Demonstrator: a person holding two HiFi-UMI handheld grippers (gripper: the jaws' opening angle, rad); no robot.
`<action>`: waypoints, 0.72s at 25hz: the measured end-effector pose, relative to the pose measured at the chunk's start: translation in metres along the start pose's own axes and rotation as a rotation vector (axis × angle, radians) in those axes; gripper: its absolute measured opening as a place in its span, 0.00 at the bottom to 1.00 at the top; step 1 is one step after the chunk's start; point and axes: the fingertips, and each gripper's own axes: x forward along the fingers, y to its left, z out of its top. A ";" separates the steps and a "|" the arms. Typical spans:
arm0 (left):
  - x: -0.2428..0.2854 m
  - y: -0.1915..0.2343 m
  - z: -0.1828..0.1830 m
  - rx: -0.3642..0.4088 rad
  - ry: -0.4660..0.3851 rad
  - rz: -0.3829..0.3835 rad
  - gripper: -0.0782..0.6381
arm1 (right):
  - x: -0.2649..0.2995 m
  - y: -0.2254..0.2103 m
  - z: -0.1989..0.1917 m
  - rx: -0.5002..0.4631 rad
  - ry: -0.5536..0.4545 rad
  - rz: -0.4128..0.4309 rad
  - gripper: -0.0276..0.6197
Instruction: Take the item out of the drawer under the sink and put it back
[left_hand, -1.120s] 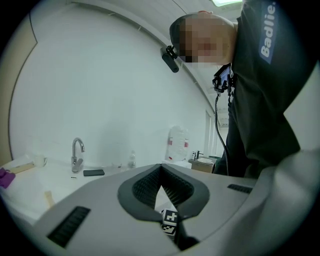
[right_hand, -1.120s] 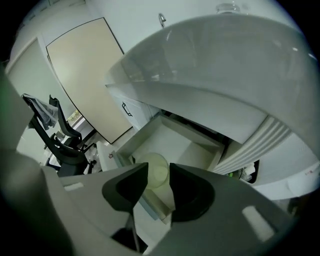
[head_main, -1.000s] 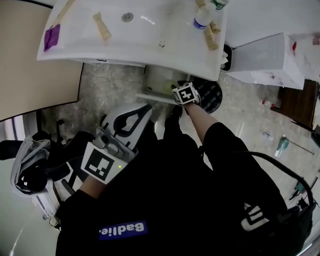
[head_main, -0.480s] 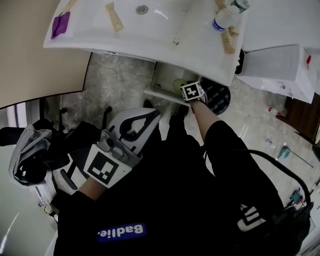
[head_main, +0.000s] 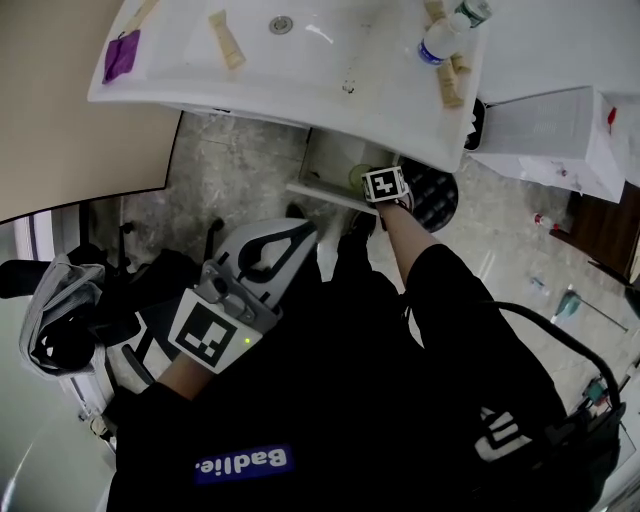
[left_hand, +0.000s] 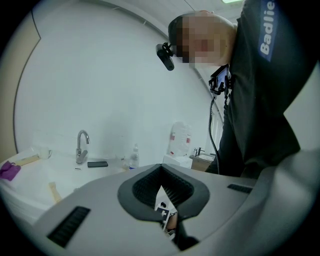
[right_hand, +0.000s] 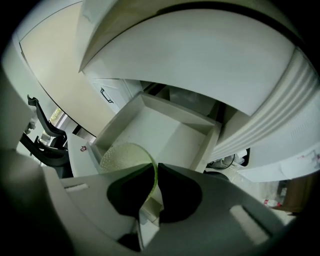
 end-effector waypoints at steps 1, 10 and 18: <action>-0.001 0.000 0.001 0.001 -0.004 -0.001 0.12 | -0.006 0.001 0.001 0.010 -0.013 0.004 0.08; -0.005 -0.008 0.011 -0.003 -0.044 -0.015 0.12 | -0.095 0.017 0.026 0.043 -0.152 0.038 0.08; -0.004 -0.015 0.012 -0.005 -0.063 -0.047 0.12 | -0.183 0.034 0.042 0.034 -0.270 0.069 0.08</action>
